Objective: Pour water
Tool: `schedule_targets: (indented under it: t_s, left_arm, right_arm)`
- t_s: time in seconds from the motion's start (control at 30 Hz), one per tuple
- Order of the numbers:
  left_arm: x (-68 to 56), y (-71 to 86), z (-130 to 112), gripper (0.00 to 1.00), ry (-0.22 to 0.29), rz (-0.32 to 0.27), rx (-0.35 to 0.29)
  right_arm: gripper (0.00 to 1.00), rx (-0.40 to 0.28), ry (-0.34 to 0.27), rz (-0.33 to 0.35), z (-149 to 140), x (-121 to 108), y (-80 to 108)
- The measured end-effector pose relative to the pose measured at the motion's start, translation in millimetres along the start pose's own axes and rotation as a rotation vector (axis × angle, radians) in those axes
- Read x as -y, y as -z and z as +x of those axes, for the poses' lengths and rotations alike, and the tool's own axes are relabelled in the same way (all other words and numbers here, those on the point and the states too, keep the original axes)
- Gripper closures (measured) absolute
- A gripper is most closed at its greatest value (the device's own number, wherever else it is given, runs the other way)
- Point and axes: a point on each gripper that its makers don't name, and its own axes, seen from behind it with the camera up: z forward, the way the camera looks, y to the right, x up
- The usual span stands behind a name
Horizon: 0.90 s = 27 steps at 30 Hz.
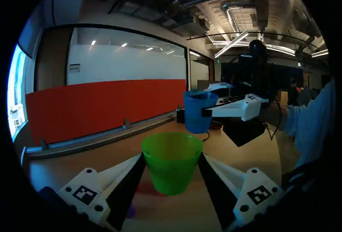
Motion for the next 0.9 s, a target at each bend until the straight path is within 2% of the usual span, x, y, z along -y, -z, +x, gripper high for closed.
schedule_targets:
  t_s: [0.6, 0.9]
  left_arm:
    - [-10.5, -4.0, -7.6, 0.15, -0.004, -0.026, 0.007]
    - [-13.2, -6.0, -5.5, 0.15, -0.007, -0.034, -0.003]
  right_arm:
    - [0.10, -0.016, 0.278, -0.004, 40.0, -7.7, -18.5]
    - [0.10, -0.016, 0.443, -0.016, 57.2, -15.6, -28.6]
